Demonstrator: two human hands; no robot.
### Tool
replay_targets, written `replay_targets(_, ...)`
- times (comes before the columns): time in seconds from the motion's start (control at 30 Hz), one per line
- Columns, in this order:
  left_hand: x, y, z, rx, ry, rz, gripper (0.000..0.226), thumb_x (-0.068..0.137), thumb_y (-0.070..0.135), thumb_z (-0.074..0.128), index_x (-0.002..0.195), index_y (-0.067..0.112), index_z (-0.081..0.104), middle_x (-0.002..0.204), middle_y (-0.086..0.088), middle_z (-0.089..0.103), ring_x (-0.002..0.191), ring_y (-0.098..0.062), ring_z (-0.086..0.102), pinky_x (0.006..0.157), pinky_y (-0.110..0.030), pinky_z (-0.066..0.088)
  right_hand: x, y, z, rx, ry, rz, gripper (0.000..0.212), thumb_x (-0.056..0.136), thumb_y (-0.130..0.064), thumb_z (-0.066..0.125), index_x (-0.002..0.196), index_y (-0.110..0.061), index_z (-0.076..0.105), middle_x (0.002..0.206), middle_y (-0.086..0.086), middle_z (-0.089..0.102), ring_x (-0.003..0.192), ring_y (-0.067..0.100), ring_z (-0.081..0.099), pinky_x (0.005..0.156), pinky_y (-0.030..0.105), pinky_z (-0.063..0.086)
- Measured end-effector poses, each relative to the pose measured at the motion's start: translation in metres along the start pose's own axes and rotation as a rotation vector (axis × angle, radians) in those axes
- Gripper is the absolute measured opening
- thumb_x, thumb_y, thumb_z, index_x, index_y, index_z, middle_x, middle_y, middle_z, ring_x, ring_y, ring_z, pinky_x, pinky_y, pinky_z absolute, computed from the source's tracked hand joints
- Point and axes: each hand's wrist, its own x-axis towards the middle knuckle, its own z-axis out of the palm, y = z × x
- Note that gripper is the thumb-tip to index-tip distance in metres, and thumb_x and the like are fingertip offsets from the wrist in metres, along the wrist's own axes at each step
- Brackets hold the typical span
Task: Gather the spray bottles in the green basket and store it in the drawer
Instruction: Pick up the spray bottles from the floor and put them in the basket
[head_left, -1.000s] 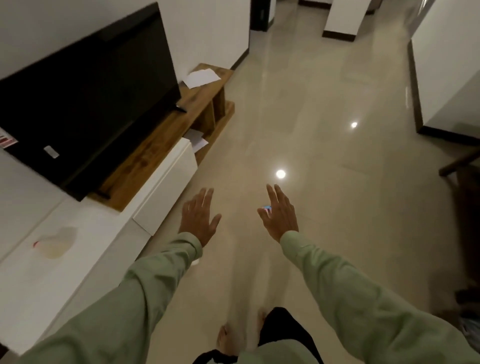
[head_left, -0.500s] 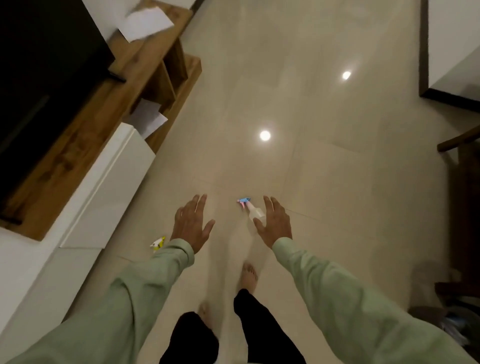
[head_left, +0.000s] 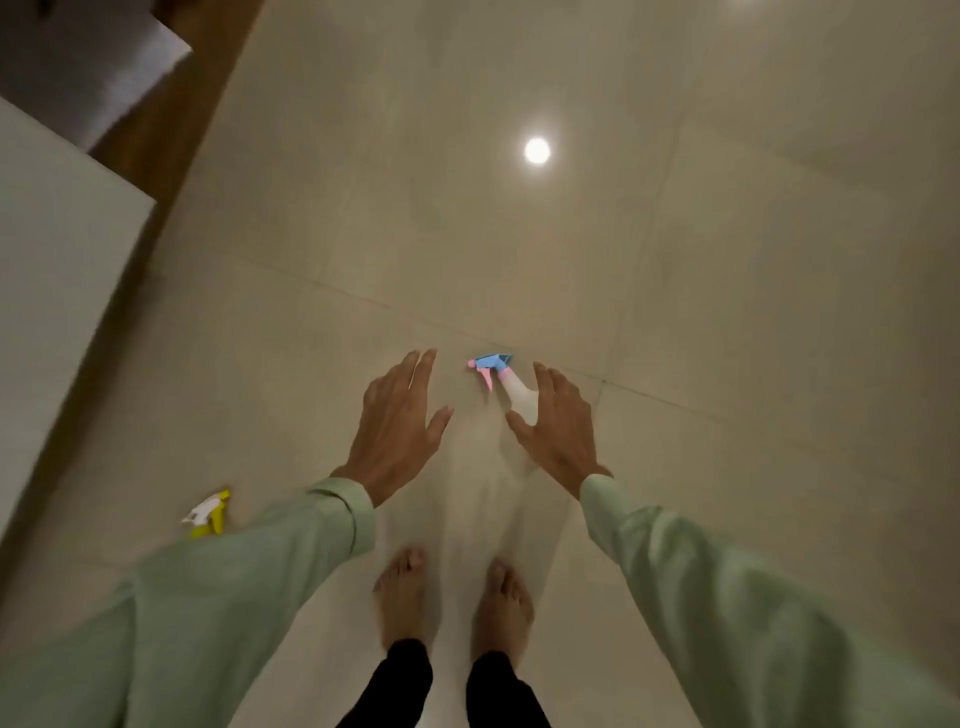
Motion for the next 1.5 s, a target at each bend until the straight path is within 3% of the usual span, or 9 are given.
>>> replay_targets(0.2,0.066,-0.071,0.130,-0.019,-0.030,-0.007,0.069,0.097,0.042,0.047,0.154,0.019,0.016,0.161,-0.008,0.023,0.148,-0.022,0.023,0.120,-0.042,0.022,0.106,0.063,0.112,-0.127,-0.050,0.080,0.077,0.083,-0.047,0.066,0.147,-0.019,0.034,0.138,0.008,0.049,0.124,0.032,0.048,0.098,0.048,0.041)
replay_targets(0.37,0.065,-0.103,0.175,-0.078,-0.054,-0.052,0.069,0.096,0.041,0.046,0.154,0.019,0.015,0.162,-0.007,0.022,0.149,-0.022,0.021,0.120,-0.042,0.021,0.137,0.080,0.153,0.090,-0.162,0.249,0.044,0.077,-0.045,0.076,0.108,-0.019,0.058,0.108,0.005,0.064,0.091,0.025,0.061,0.075,0.034,0.048)
replay_targets(0.53,0.024,-0.113,0.163,-0.154,-0.024,-0.138,0.068,0.097,0.040,0.046,0.154,0.020,0.016,0.162,-0.006,0.021,0.149,-0.021,0.021,0.119,-0.039,0.019,0.103,0.060,0.162,0.390,-0.191,0.387,0.029,0.068,-0.035,0.077,0.086,-0.024,0.058,0.086,-0.003,0.065,0.087,0.029,0.068,0.084,0.047,0.058)
replay_targets(0.7,-0.042,-0.119,0.114,-0.221,0.059,-0.246,0.067,0.097,0.042,0.045,0.154,0.022,0.014,0.162,-0.005,0.019,0.149,-0.020,0.020,0.120,-0.039,0.018,0.046,0.000,0.142,0.520,-0.178,0.276,0.035,0.065,-0.037,0.071,0.094,-0.027,0.052,0.091,-0.005,0.066,0.089,0.027,0.066,0.094,0.057,0.051)
replay_targets(0.8,-0.088,-0.121,0.079,-0.263,0.132,-0.323,0.067,0.097,0.042,0.045,0.154,0.022,0.015,0.162,-0.005,0.021,0.149,-0.019,0.021,0.119,-0.038,0.019,0.011,-0.043,0.122,0.576,-0.200,0.153,0.030,0.076,-0.031,0.071,0.103,-0.028,0.056,0.098,0.000,0.069,0.097,0.030,0.066,0.098,0.059,0.049)
replay_targets(1.0,-0.205,-0.132,0.009,-0.354,0.315,-0.518,0.067,0.096,0.040,0.050,0.153,0.020,0.020,0.161,-0.002,0.023,0.148,-0.019,0.022,0.119,-0.041,0.023,-0.078,-0.146,0.093,0.673,-0.350,-0.073,0.019,0.094,-0.015,0.064,0.111,-0.017,0.056,0.108,0.015,0.068,0.095,0.025,0.065,0.085,0.040,0.050)
replay_targets(1.13,-0.295,-0.147,-0.017,-0.355,0.418,-0.627,0.069,0.095,0.038,0.053,0.153,0.016,0.021,0.160,-0.001,0.027,0.147,-0.021,0.027,0.117,-0.045,0.027,-0.149,-0.199,0.095,0.643,-0.429,-0.247,0.021,0.092,-0.010,0.068,0.112,-0.013,0.061,0.098,0.004,0.068,0.093,0.020,0.063,0.080,0.032,0.051)
replay_targets(1.4,-0.475,-0.216,-0.010,-0.405,0.565,-0.820,0.069,0.097,0.046,0.045,0.154,0.021,0.014,0.162,-0.002,0.021,0.149,-0.019,0.020,0.119,-0.037,0.020,-0.292,-0.287,0.180,0.513,-0.410,-0.406,0.029,0.074,-0.018,0.087,0.098,-0.020,0.071,0.085,-0.002,0.074,0.075,0.006,0.066,0.067,0.015,0.051)
replay_targets(1.5,-0.544,-0.252,0.005,-0.441,0.603,-0.870,0.070,0.097,0.047,0.045,0.154,0.023,0.014,0.162,-0.002,0.021,0.148,-0.021,0.022,0.119,-0.040,0.021,-0.351,-0.313,0.233,0.505,-0.399,-0.420,0.024,0.075,-0.019,0.086,0.094,-0.017,0.071,0.087,0.004,0.073,0.080,0.013,0.067,0.072,0.025,0.054)
